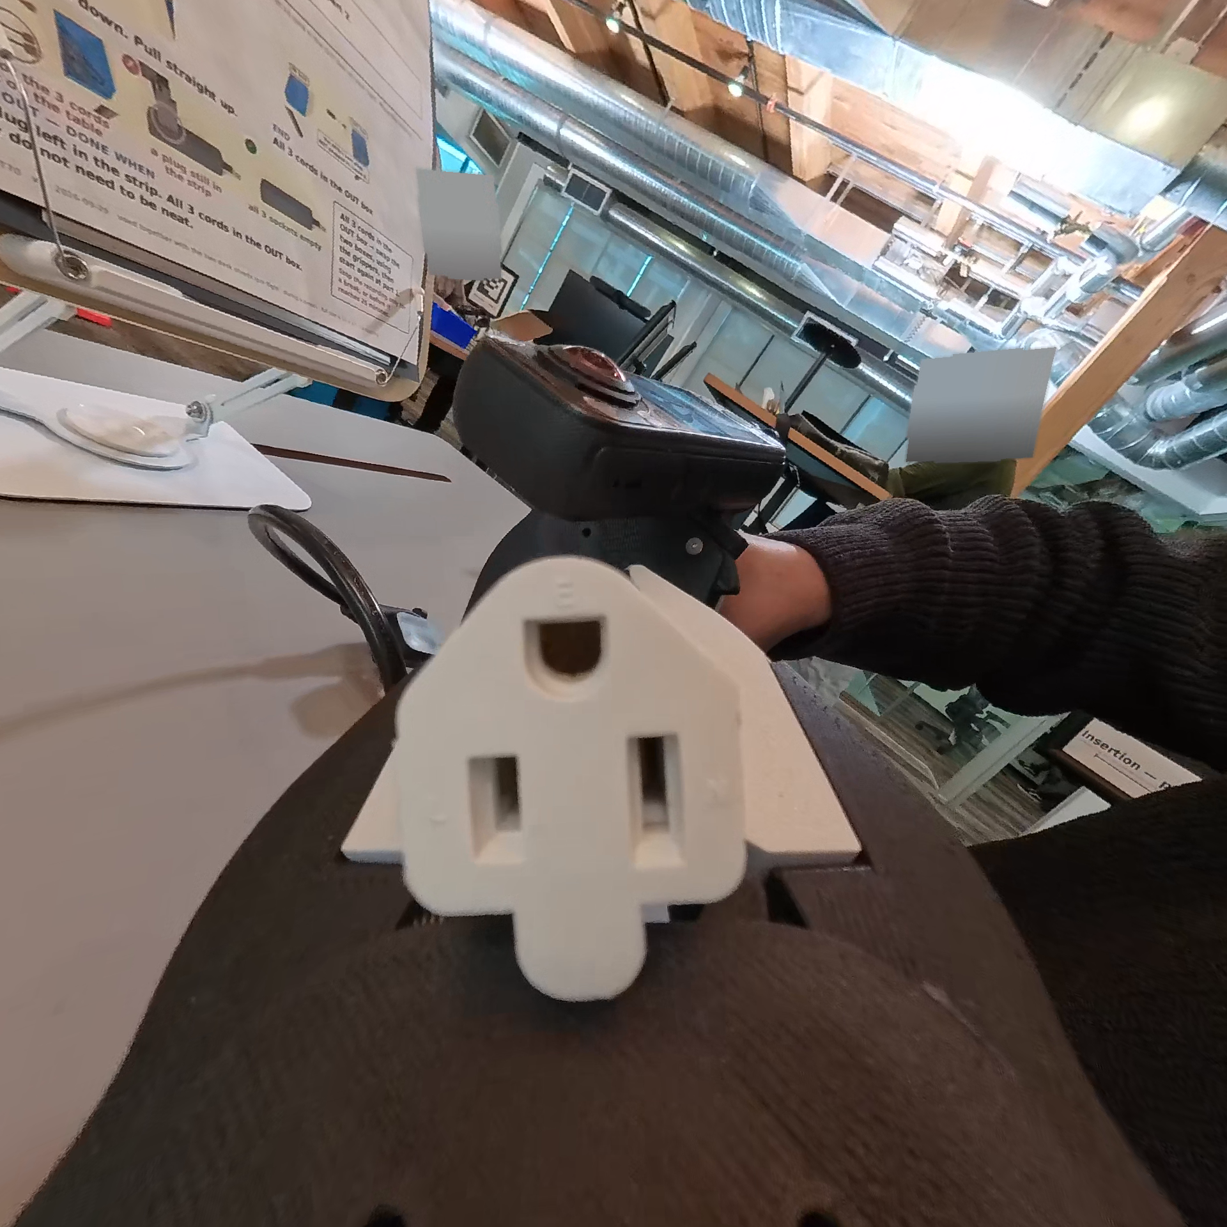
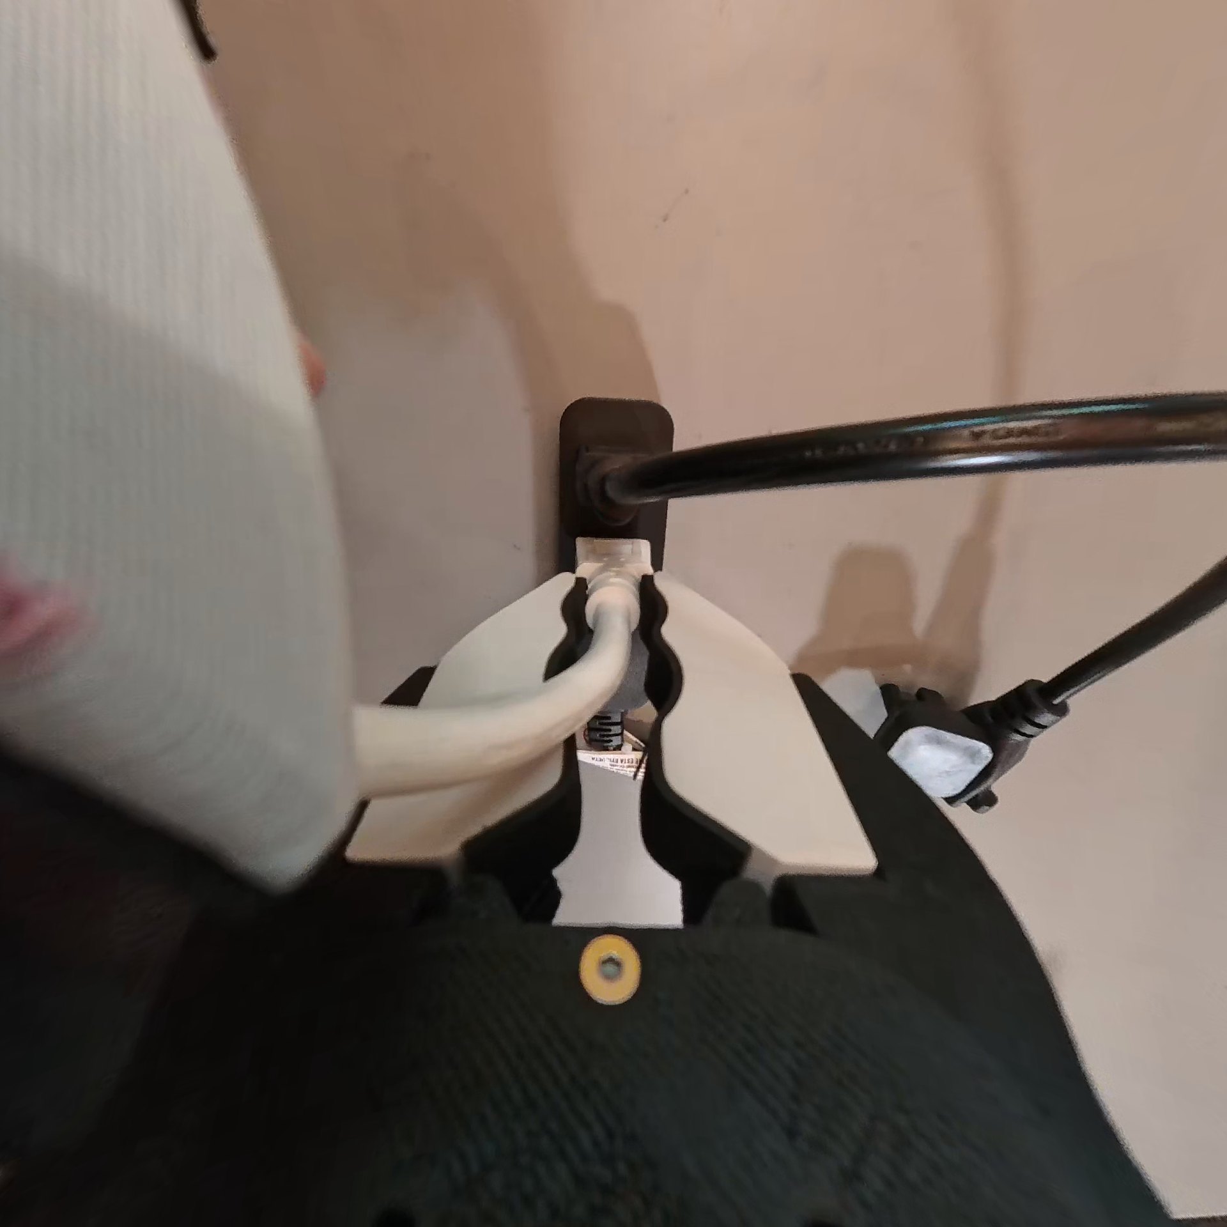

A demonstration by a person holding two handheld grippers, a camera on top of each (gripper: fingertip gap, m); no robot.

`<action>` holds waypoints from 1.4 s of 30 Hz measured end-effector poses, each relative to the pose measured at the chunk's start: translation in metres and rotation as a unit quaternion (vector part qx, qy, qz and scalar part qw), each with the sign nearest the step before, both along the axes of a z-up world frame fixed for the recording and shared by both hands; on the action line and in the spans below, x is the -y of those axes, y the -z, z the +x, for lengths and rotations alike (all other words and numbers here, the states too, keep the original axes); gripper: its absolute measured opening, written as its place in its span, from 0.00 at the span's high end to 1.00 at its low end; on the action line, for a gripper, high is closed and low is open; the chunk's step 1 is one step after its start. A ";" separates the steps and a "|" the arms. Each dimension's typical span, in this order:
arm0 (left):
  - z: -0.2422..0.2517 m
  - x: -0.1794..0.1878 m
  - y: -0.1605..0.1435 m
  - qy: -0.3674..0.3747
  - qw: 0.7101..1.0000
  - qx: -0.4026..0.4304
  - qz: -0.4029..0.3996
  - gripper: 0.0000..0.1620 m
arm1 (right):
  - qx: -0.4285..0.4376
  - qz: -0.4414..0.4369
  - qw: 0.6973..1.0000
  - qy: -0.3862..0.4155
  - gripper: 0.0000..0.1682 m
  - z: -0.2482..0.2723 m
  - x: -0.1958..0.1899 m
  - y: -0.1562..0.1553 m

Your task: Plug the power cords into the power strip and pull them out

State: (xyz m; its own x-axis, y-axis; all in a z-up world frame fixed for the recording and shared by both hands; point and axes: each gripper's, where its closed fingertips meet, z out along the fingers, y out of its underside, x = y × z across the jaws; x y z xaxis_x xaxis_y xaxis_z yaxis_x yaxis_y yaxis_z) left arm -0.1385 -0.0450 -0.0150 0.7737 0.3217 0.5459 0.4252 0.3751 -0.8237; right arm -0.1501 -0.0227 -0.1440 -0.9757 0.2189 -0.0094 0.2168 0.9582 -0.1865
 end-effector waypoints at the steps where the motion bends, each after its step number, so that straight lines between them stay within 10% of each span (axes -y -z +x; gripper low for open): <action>1: 0.000 0.000 0.000 0.000 1.000 0.001 -0.002 0.93 | 0.001 0.001 1.000 -0.001 0.90 0.000 0.000 0.000; 25: 0.000 0.004 0.005 0.015 0.999 0.021 0.029 0.93 | -0.026 -0.072 0.997 -0.006 0.90 0.001 0.003 0.006; 42: -0.010 -0.010 0.050 -0.004 0.999 0.046 -0.028 0.66 | -0.030 -0.119 0.990 -0.072 0.90 -0.038 -0.048 0.006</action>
